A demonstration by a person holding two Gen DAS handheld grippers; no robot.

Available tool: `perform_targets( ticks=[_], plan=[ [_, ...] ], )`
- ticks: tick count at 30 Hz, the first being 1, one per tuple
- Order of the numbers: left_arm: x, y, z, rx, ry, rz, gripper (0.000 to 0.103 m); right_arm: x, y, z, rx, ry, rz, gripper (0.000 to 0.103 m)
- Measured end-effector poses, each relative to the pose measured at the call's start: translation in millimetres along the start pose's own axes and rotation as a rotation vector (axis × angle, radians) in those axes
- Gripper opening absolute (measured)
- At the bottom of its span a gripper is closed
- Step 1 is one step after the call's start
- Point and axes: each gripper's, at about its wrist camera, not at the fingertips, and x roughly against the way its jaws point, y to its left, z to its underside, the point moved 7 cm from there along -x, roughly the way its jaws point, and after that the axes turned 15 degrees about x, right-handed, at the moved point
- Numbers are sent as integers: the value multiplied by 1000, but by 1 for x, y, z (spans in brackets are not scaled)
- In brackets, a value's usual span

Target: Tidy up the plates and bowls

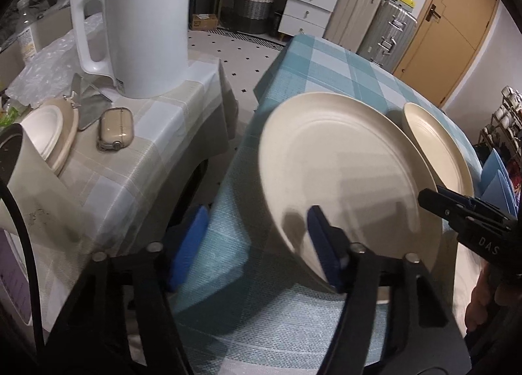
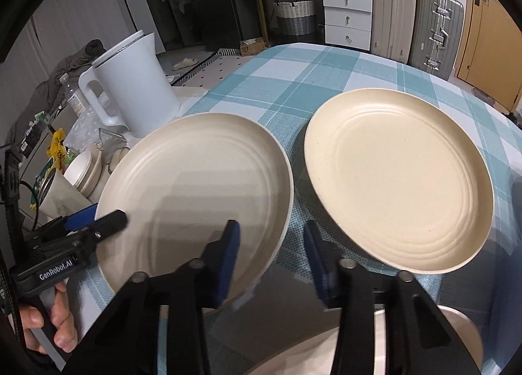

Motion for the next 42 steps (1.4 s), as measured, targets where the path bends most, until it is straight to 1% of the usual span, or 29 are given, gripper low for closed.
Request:
perform_targets(
  ticks=[1, 4, 6, 7, 8, 10, 13, 15, 19, 24, 34, 42],
  plan=[
    [0, 1, -1, 2, -2, -3, 53, 0, -1, 0, -1, -2, 3, 30],
    [1, 4, -2, 4, -5, 4, 51, -2, -1, 0, -2, 7, 14, 25],
    [2, 4, -3, -2, -16, 0, 46, -2, -2, 1, -4, 11, 24, 21],
    [4, 4, -3, -6, -25, -4, 40, -2, -2, 1, -4, 12, 26, 19],
    [5, 3, -4, -14, -31, 1, 30, -2, -1, 1, -2, 11, 24, 19],
    [5, -2, -2, -18, -14, 45, 19, -1, 0, 0, 7, 5, 26, 15],
    [6, -7, 0, -39, -17, 49, 14, -1, 3, -1, 13, 3, 28, 12],
    [6, -7, 1, -43, -15, 41, 14, 0, 3, -1, 22, 3, 37, 12],
    [6, -7, 0, -37, -11, 52, 14, 1, 4, -2, 18, 3, 36, 12],
    [7, -6, 0, -38, -13, 48, 14, 3, 6, -1, 26, 1, 43, 12],
    [17, -11, 0, -54, -34, 52, 14, 9, 6, 3, 26, 1, 54, 12],
    [29, -14, 0, -70, -52, 59, 14, 23, 4, 2, 14, -28, 61, 12]
  ],
)
